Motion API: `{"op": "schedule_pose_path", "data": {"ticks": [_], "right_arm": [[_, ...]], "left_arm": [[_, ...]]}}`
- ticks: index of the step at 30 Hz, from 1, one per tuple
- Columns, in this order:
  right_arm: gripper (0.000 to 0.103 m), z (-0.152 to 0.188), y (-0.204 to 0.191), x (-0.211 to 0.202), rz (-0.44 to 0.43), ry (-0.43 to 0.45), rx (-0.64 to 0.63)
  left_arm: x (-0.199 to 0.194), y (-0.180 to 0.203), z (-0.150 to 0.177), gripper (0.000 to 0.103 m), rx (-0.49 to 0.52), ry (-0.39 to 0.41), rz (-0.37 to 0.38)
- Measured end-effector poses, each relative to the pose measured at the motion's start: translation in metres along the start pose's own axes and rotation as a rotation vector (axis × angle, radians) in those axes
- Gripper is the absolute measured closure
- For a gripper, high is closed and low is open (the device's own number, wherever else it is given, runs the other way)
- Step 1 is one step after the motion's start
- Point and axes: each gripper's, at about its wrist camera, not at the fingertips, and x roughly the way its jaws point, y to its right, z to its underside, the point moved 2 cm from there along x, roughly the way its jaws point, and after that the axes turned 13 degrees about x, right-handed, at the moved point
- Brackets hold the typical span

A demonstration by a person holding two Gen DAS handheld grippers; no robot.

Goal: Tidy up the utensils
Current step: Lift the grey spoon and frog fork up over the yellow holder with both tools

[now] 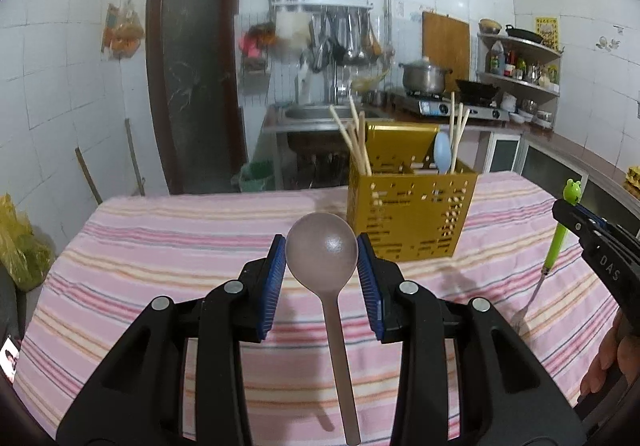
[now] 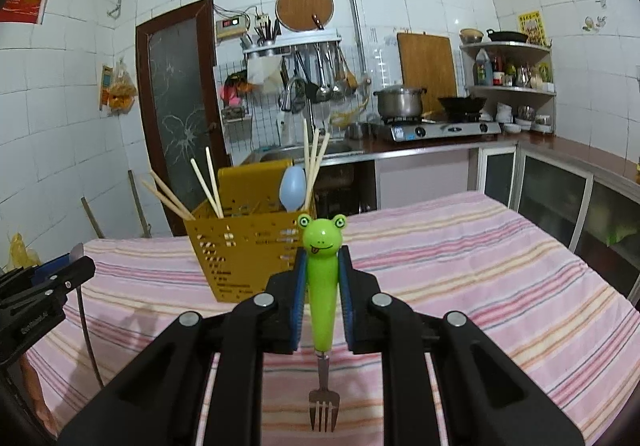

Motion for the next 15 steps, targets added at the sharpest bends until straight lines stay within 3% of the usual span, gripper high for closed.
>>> {"op": "schedule_pose_path", "data": {"ticks": [9, 15], "right_arm": [[0.087, -0.01, -0.001, 0.001, -0.006, 0.034, -0.003], [0.087, -0.039, -0.009, -0.005, -0.028, 0.074, 0.002]], "left_arm": [[-0.007, -0.001, -0.016, 0.068, -0.011, 0.083, 0.005], [-0.009, -0.002, -0.055, 0.068, -0.011, 0.162, 0.017]]}}
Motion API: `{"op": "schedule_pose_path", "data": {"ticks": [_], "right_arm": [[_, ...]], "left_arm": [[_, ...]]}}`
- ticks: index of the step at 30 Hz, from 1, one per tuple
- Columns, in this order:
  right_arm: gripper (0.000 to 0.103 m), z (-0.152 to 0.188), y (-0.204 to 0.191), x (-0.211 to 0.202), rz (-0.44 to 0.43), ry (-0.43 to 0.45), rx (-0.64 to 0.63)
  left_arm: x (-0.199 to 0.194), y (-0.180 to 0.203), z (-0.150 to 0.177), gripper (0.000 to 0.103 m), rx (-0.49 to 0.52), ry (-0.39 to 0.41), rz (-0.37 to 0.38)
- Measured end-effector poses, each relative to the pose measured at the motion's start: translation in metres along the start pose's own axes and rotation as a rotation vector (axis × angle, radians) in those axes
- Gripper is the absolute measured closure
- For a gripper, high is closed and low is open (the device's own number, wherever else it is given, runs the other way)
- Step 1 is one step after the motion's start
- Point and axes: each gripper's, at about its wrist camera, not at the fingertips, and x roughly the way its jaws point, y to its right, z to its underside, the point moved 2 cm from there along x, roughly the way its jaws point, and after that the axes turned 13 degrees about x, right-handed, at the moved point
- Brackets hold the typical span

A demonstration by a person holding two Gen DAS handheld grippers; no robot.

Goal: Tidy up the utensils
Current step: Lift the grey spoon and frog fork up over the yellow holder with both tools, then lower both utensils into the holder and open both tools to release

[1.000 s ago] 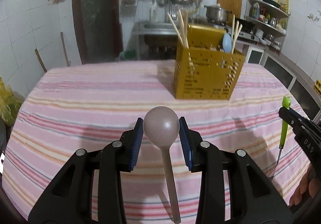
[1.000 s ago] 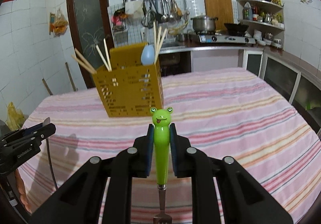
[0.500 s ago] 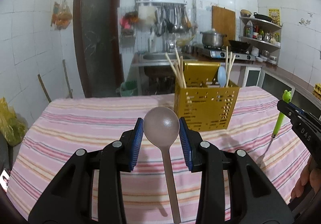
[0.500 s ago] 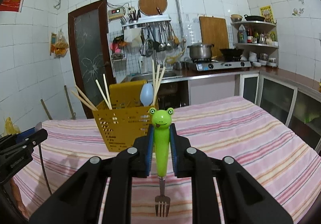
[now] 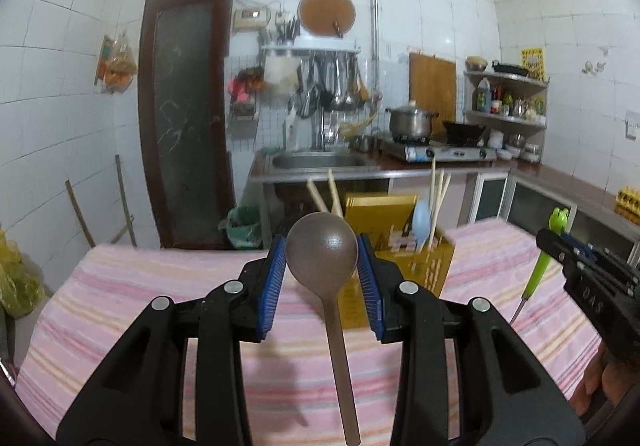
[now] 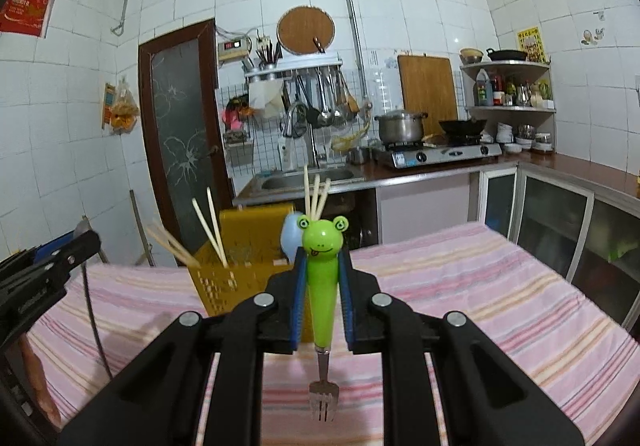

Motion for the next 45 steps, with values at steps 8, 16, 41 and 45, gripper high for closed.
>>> {"op": "schedule_pose_path", "data": {"ticks": [8, 16, 41, 45], "right_arm": [[0.087, -0.064, -0.025, 0.006, -0.039, 0.104, -0.022], [0.087, -0.102, -0.043, 0.036, -0.089, 0.153, -0.004], [0.087, -0.04, -0.032, 0.149, -0.051, -0.041, -0.029], [0.087, -0.036, -0.028, 0.157, -0.024, -0.103, -0.027]], "left_arm": [[0.028, -0.004, -0.068, 0.068, -0.044, 0.117, -0.015], [0.079, 0.004, -0.094, 0.068, -0.062, 0.195, -0.085], [0.174, 0.006, -0.038, 0.068, -0.052, 0.06, -0.108], [0.174, -0.004, -0.034, 0.068, -0.087, 0.017, -0.094]]}}
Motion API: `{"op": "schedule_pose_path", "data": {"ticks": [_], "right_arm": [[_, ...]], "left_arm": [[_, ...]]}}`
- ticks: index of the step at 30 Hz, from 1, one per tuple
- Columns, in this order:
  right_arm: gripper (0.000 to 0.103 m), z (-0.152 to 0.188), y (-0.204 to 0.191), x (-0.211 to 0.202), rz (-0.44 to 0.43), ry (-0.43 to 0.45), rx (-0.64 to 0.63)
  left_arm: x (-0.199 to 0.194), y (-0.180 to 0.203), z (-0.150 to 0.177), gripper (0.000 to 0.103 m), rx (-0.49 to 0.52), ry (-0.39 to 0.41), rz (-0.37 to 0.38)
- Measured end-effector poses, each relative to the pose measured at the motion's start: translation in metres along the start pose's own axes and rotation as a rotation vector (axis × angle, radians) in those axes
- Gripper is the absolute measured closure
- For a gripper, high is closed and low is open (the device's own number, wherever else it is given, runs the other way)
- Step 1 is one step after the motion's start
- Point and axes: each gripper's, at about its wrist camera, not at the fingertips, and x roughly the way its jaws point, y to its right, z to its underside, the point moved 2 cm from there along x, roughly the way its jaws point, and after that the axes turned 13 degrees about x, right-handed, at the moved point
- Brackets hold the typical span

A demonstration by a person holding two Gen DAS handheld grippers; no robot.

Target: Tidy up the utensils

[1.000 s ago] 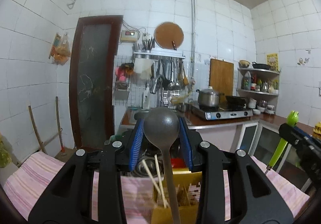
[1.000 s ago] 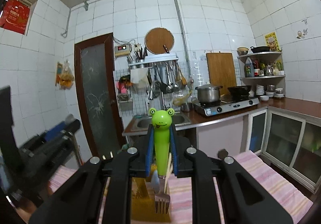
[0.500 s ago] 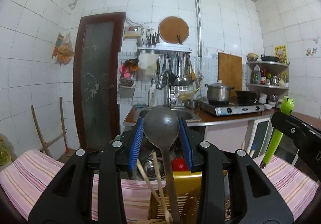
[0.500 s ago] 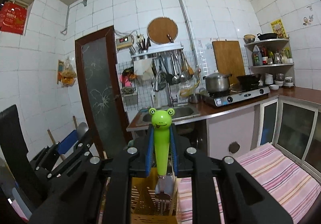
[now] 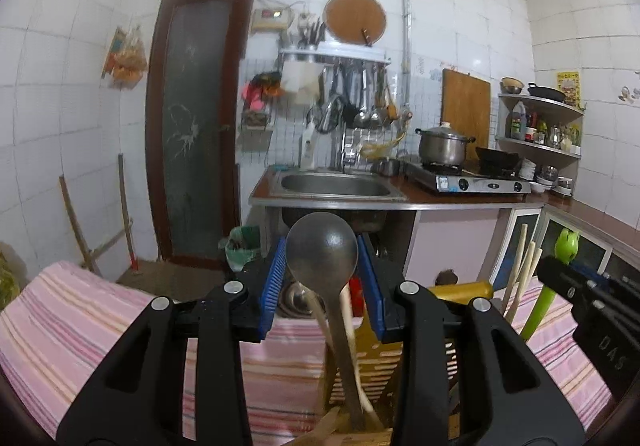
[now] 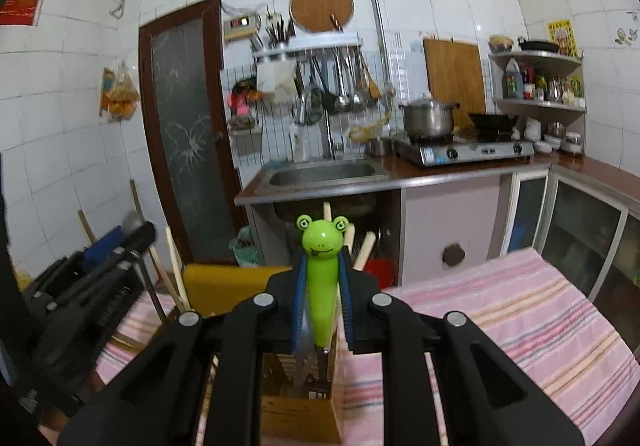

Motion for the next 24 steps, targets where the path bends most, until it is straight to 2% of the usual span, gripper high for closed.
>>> {"op": "schedule_pose_path", "data": {"ticks": [1, 3, 4, 5, 6, 7, 9, 11, 13, 16, 19, 24], "right_arm": [[0.084, 0.0, 0.001, 0.001, 0.011, -0.014, -0.001], [0.068, 0.0, 0.004, 0.0, 0.04, -0.024, -0.009], [0.048, -0.002, 0.005, -0.003, 0.058, -0.031, -0.017], [0.041, -0.004, 0.006, -0.007, 0.065, -0.034, -0.02], [0.041, -0.006, 0.007, -0.012, 0.07, -0.035, -0.027], [0.041, -0.008, 0.009, -0.019, 0.085, -0.033, -0.041], [0.036, -0.011, 0.012, -0.035, 0.108, -0.024, -0.054], [0.023, -0.011, 0.019, -0.06, 0.116, -0.004, -0.039], [0.019, -0.005, 0.025, -0.085, 0.113, 0.005, -0.021], [0.011, 0.013, 0.028, -0.118, 0.102, 0.006, -0.022], [0.004, 0.042, 0.024, -0.154, 0.09, 0.019, -0.058], [0.004, 0.092, 0.018, -0.196, 0.083, -0.001, -0.113]], "left_arm": [[-0.002, -0.004, -0.001, 0.067, -0.014, -0.013, 0.007], [-0.007, -0.011, -0.003, 0.059, -0.033, -0.031, 0.016], [-0.014, -0.017, -0.006, 0.055, -0.046, -0.036, 0.02], [-0.022, -0.019, -0.008, 0.046, -0.056, -0.033, 0.023], [-0.03, -0.023, -0.011, 0.037, -0.065, -0.027, 0.022], [-0.04, -0.028, -0.013, 0.033, -0.072, -0.017, 0.017], [-0.068, -0.036, -0.02, 0.019, -0.075, 0.01, 0.008], [-0.093, -0.042, -0.023, 0.007, -0.072, 0.026, 0.023], [-0.125, -0.048, -0.022, 0.005, -0.061, 0.055, 0.029], [-0.16, -0.051, -0.012, 0.005, -0.037, 0.054, 0.041], [-0.197, -0.053, 0.018, 0.005, -0.029, 0.028, 0.057], [-0.236, -0.047, 0.078, 0.005, -0.024, -0.068, 0.074]]}}
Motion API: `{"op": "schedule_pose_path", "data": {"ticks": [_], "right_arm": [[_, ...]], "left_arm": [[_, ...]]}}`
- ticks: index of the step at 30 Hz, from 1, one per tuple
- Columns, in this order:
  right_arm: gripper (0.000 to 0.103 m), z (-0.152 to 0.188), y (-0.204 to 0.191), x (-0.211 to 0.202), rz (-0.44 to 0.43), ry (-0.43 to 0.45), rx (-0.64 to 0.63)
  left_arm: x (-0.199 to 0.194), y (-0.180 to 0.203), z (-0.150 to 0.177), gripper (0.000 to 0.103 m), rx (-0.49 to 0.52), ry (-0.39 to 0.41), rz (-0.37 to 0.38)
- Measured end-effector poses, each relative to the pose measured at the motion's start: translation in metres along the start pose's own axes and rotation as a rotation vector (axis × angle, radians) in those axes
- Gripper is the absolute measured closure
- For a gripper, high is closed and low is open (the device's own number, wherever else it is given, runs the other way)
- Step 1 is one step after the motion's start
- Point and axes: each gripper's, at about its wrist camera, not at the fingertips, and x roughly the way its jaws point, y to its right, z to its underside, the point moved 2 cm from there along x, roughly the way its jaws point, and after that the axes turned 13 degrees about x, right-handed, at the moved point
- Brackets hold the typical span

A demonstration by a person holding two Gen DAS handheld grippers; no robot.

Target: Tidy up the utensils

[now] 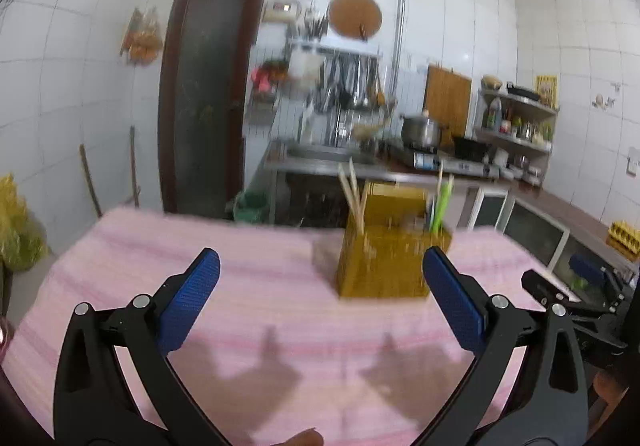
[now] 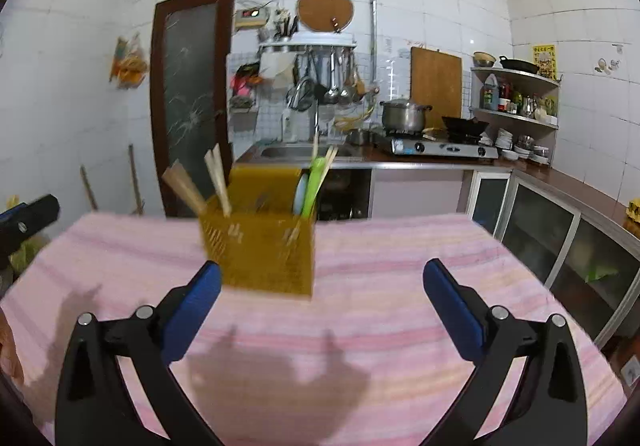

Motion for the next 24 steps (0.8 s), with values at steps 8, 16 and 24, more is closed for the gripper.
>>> {"op": "schedule_pose_path", "data": {"ticks": [8, 16, 24], "right_arm": [[0.004, 0.063, -0.001, -0.054, -0.028, -0.009, 0.0], [0.004, 0.1, 0.011, -0.061, -0.032, -0.036, 0.026], [0.004, 0.104, 0.014, -0.075, -0.036, 0.035, 0.037]], "left_arm": [[-0.044, 0.002, 0.074, 0.005, 0.046, -0.061, -0.095], [-0.057, 0.001, 0.106, 0.005, 0.068, -0.035, -0.176], [-0.068, 0.005, 0.106, 0.005, 0.086, 0.037, -0.197]]}}
